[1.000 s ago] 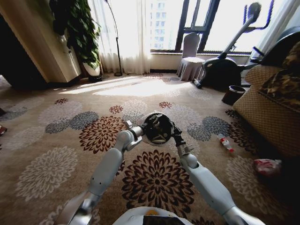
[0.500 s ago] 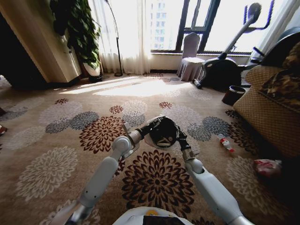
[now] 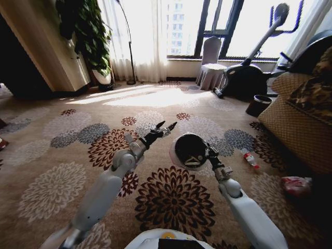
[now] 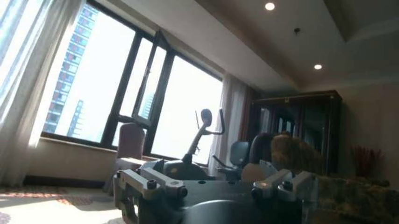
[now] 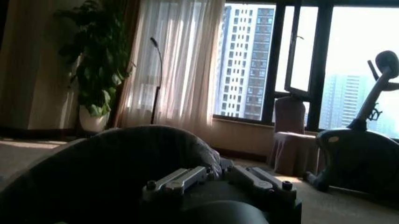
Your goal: Pick up the trash from the ground and place it into the trash bin.
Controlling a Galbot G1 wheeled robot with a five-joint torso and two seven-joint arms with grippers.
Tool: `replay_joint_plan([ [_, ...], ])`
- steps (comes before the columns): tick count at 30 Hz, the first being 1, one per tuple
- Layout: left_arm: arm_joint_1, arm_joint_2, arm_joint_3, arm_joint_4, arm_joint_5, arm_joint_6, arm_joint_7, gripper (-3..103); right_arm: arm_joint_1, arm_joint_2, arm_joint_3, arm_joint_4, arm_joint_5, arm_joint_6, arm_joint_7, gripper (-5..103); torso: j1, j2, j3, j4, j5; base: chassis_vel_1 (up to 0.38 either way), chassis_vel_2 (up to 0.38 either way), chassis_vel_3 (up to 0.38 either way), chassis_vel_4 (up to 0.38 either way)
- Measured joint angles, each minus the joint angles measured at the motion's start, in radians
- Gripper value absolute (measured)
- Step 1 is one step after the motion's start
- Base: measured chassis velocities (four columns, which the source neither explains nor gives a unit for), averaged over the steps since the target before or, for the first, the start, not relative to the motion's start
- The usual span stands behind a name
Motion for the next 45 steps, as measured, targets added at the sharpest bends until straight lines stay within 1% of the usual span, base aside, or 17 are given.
replay_joint_plan([
  [2,0.001,0.008,-0.023,0.05,0.117,-0.079,-0.085,100,-0.125,0.012,0.109,0.091,0.043,-0.02,0.001,0,0.0,0.0,0.0,-0.0006,-0.0006,0.0,0.0,0.0,0.0],
  [3,0.001,0.008,-0.023,0.05,0.117,-0.079,-0.085,100,-0.125,0.012,0.109,0.091,0.043,-0.02,0.001,0,0.0,0.0,0.0,-0.0006,-0.0006,0.0,0.0,0.0,0.0],
  [5,0.019,-0.008,-0.061,0.071,0.209,-0.115,-0.159,100,-0.218,0.042,0.183,0.17,0.063,-0.024,0.001,0,0.0,0.0,0.0,-0.0006,-0.0001,0.0,0.0,0.0,0.0],
  [8,0.034,-0.03,-0.106,0.084,0.236,-0.123,-0.234,100,-0.34,0.082,0.275,0.286,0.085,-0.021,0.0,0,0.0,0.0,0.0,0.0005,-0.0009,0.0,0.0,0.0,0.0],
  [9,0.034,-0.03,-0.106,0.084,0.236,-0.123,-0.234,100,-0.34,0.082,0.275,0.286,0.085,-0.021,0.0,0,0.0,0.0,0.0,0.0005,-0.0009,0.0,0.0,0.0,0.0],
  [11,0.033,-0.041,-0.115,0.098,0.247,-0.122,-0.29,100,-0.391,0.108,0.32,0.316,0.071,0.019,0.0,0,0.0,0.0,0.0,0.0005,-0.0005,0.0,0.0,0.0,0.0],
  [14,0.035,-0.05,-0.12,0.086,0.246,-0.118,-0.325,100,-0.419,0.132,0.337,0.336,0.054,0.049,0.001,0,0.0,0.0,0.0,0.0,-0.0004,-0.044,-0.038,0.039,0.051],
  [22,0.072,-0.065,-0.134,0.032,0.239,-0.108,-0.339,100,-0.449,0.173,0.321,0.385,0.029,0.083,0.0,0,0.0,0.0,0.0,0.0006,-0.0006,-0.159,-0.176,0.161,0.19],
  [25,0.09,-0.061,-0.143,0.011,0.233,-0.103,-0.339,100,-0.464,0.182,0.321,0.404,0.021,0.087,0.0,0,0.0,0.0,0.0,0.0003,0.0002,-0.209,-0.338,0.194,0.362],
  [29,0.107,-0.061,-0.144,-0.007,0.229,-0.099,-0.338,100,-0.48,0.192,0.323,0.42,0.016,0.1,0.001,0,0.0,0.0,0.0,-0.0004,-0.0007,-0.146,-0.42,0.135,0.396],
  [30,0.112,-0.063,-0.143,-0.015,0.229,-0.097,-0.336,100,-0.487,0.199,0.325,0.425,0.015,0.106,0.001,0,0.0,0.0,0.0,-0.0006,0.0007,-0.022,-0.382,0.038,0.342],
  [32,0.116,-0.066,-0.14,-0.02,0.23,-0.096,-0.335,100,-0.494,0.204,0.325,0.427,0.014,0.109,0.001,0,0.0,0.0,0.0,-0.0002,0.0009,-0.022,-0.35,-0.036,0.342],
  [34,0.116,-0.069,-0.132,-0.02,0.233,-0.094,-0.335,100,-0.5,0.212,0.329,0.427,0.01,0.117,0.001,0,0.0,0.0,0.0,-0.0002,-0.0014,0.084,-0.345,-0.057,0.308],
  [37,0.113,-0.071,-0.122,-0.019,0.235,-0.091,-0.334,100,-0.505,0.217,0.332,0.428,0.009,0.125,0.001,0,0.0,0.0,0.0,0.0001,0.0003,0.145,-0.298,-0.128,0.306],
  [41,0.108,-0.071,-0.115,-0.016,0.237,-0.089,-0.334,100,-0.509,0.219,0.337,0.429,0.009,0.133,0.0,0,0.0,0.0,0.0,0.0004,-0.001,0.219,-0.29,-0.193,0.321],
  [44,0.107,-0.072,-0.112,-0.01,0.238,-0.088,-0.334,100,-0.509,0.219,0.337,0.429,0.01,0.133,0.0,0,0.0,0.0,0.0,0.0004,0.0001,0.214,-0.367,-0.211,0.373],
  [45,0.109,-0.072,-0.11,-0.007,0.238,-0.089,-0.333,100,-0.507,0.219,0.337,0.429,0.01,0.133,0.0,0,0.0,0.0,0.0,0.0006,-0.001,0.168,-0.363,-0.121,0.361],
])
